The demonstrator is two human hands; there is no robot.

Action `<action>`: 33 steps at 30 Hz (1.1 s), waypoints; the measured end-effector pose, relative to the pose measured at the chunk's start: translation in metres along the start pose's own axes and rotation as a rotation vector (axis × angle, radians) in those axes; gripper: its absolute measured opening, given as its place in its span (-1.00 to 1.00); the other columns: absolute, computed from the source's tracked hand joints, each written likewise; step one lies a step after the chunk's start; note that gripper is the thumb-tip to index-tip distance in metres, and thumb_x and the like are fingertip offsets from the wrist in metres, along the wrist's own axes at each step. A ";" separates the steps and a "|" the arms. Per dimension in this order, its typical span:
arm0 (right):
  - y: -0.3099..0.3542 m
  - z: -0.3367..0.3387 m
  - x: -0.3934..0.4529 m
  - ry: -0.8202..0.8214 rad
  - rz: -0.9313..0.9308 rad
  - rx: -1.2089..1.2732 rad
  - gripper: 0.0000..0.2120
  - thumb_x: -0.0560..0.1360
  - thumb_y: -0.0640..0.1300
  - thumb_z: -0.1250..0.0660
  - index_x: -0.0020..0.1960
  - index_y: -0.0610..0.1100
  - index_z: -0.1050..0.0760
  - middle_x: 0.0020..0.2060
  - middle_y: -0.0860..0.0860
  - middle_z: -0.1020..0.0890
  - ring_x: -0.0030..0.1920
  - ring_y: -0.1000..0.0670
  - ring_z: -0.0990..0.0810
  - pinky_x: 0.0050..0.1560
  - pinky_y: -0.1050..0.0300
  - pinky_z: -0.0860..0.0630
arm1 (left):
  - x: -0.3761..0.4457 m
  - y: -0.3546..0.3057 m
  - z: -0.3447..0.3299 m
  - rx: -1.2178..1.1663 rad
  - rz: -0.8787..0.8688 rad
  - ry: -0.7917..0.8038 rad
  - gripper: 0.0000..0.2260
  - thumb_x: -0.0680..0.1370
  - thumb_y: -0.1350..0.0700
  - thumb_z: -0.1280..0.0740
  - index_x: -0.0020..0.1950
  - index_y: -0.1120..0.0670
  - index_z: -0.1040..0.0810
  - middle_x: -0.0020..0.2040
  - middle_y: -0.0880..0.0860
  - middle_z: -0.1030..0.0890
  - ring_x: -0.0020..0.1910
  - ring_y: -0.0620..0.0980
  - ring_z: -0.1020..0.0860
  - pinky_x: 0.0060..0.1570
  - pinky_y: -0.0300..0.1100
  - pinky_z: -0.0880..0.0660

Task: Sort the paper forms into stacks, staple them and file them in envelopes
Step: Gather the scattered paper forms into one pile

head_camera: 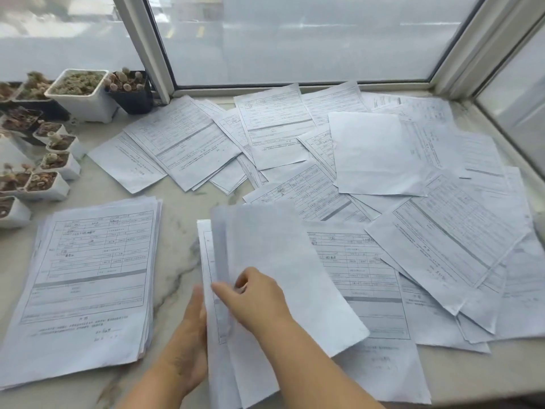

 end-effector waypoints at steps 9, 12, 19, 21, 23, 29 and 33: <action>-0.095 0.107 -0.036 -0.464 0.049 -0.107 -0.85 0.48 0.00 -0.41 0.03 0.04 -0.56 -0.06 0.17 -0.60 -0.10 0.19 -0.55 -0.15 0.25 -0.44 | -0.001 -0.024 0.071 0.397 -0.143 -0.402 -0.77 0.41 0.28 -0.40 0.07 0.20 -0.60 -0.02 0.22 -0.68 -0.08 0.17 -0.65 0.07 0.09 -0.53; -0.171 0.171 -0.064 -0.723 -0.220 -0.256 -0.49 0.39 -0.02 -0.51 0.27 -0.13 -0.49 0.17 -0.06 -0.51 0.19 -0.09 -0.49 0.05 0.02 -0.47 | -0.008 -0.042 0.082 0.602 -0.179 -0.435 -0.80 0.40 0.18 -0.40 0.02 0.06 -0.61 -0.04 0.08 -0.69 -0.03 0.14 -0.64 0.13 0.11 -0.53; -0.216 0.182 -0.084 -0.620 -0.582 -0.244 -0.16 0.27 0.24 -0.53 0.33 -0.21 -0.33 0.26 -0.15 -0.39 0.23 -0.19 -0.49 0.04 -0.07 -0.47 | -0.005 -0.042 0.071 0.743 -0.254 -0.415 -0.77 0.55 0.34 -0.29 0.17 0.17 -0.59 0.00 0.13 -0.66 0.00 0.13 -0.60 0.08 0.00 -0.49; -0.214 0.179 -0.081 -0.569 -0.607 -0.279 -0.19 0.28 0.26 -0.52 0.30 -0.19 -0.33 0.24 -0.12 -0.41 0.19 -0.16 -0.52 -0.05 0.00 -0.43 | -0.007 -0.042 0.067 0.736 -0.264 -0.417 -0.77 0.55 0.35 -0.28 0.16 0.16 -0.58 0.00 0.13 -0.65 0.01 0.13 -0.60 0.04 -0.03 -0.47; -0.217 0.179 -0.078 -0.526 -0.650 -0.235 -0.24 0.29 0.26 -0.51 0.27 -0.17 -0.36 0.20 -0.07 -0.49 0.17 -0.13 -0.54 -0.08 0.05 -0.37 | -0.008 -0.042 0.067 0.719 -0.272 -0.415 -0.76 0.55 0.35 -0.29 0.17 0.13 -0.58 0.00 0.12 -0.64 0.03 0.13 -0.59 0.07 -0.01 -0.47; -0.215 0.173 -0.073 -0.498 -0.580 -0.096 -0.79 0.37 0.06 -0.47 -0.11 -0.02 -0.52 -0.09 0.02 -0.58 -0.14 -0.06 -0.52 -0.19 0.11 -0.39 | -0.006 -0.041 0.079 0.650 -0.246 -0.412 -0.76 0.55 0.34 -0.32 0.17 0.13 -0.57 0.02 0.14 -0.65 0.02 0.15 -0.59 0.11 0.02 -0.47; -0.208 0.156 -0.061 -0.547 -0.436 0.217 -0.88 0.41 -0.24 -0.42 -0.08 -0.12 -0.54 -0.12 -0.04 -0.65 -0.14 -0.07 -0.59 -0.13 0.05 -0.51 | -0.010 -0.060 0.100 0.615 -0.235 -0.445 -0.87 0.55 0.30 -0.33 -0.01 0.10 -0.61 -0.07 0.16 -0.68 -0.06 0.19 -0.63 0.13 0.16 -0.50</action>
Point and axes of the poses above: each hand's wrist, its own x-axis towards the middle knuckle, its own z-axis out of the back of the hand, y = z × x, the point moved 10 cm from there along x, towards the middle knuckle
